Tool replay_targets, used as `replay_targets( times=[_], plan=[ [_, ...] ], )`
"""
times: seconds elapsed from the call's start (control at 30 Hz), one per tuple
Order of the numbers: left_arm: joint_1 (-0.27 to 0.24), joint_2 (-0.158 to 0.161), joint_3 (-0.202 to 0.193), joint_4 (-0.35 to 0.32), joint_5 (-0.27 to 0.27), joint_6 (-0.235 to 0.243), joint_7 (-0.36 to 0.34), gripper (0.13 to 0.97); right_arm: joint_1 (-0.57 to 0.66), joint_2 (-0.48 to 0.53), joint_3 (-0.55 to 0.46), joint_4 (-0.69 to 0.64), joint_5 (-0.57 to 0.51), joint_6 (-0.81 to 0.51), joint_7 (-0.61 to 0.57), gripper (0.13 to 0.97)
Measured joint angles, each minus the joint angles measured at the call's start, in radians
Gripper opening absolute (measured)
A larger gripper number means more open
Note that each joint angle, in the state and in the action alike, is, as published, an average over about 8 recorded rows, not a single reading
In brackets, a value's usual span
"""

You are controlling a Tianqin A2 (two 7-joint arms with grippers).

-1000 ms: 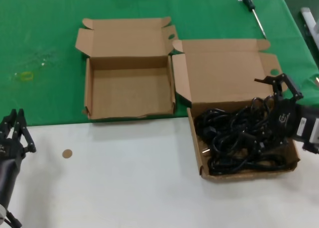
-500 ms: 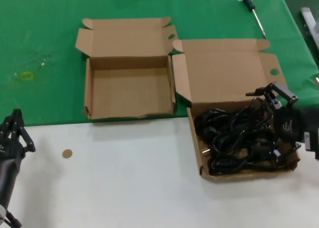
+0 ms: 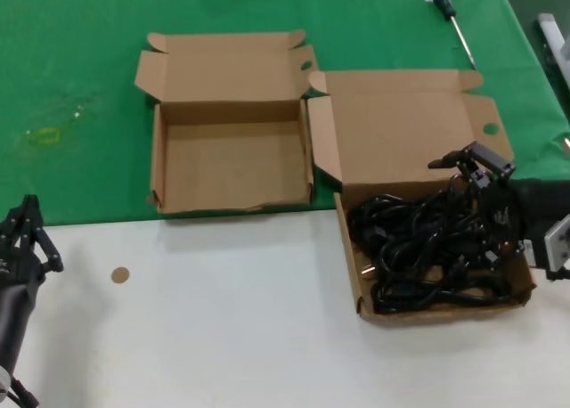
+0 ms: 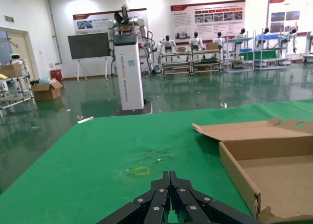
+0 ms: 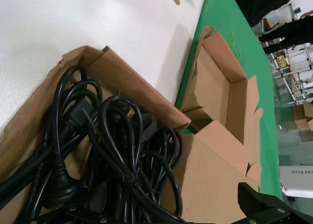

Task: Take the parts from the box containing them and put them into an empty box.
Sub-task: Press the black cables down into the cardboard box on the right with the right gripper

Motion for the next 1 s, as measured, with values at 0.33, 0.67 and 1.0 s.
replay_targets(
  times=[0.33, 0.67, 1.0],
  plan=[
    [0.000, 0.000, 0.000, 0.000, 0.000, 0.000, 0.000, 0.152, 0.029, -0.023, -0.016, -0.051, -0.007, 0.003, -0.063, 0.896],
    [0.000, 0.000, 0.000, 0.000, 0.000, 0.000, 0.000, 0.152, 0.024, -0.028, -0.018, -0.053, 0.004, -0.003, -0.073, 0.805],
    [0.000, 0.000, 0.000, 0.000, 0.000, 0.000, 0.000, 0.152, 0.018, -0.025, -0.020, -0.047, 0.009, -0.009, -0.064, 0.596]
  ],
)
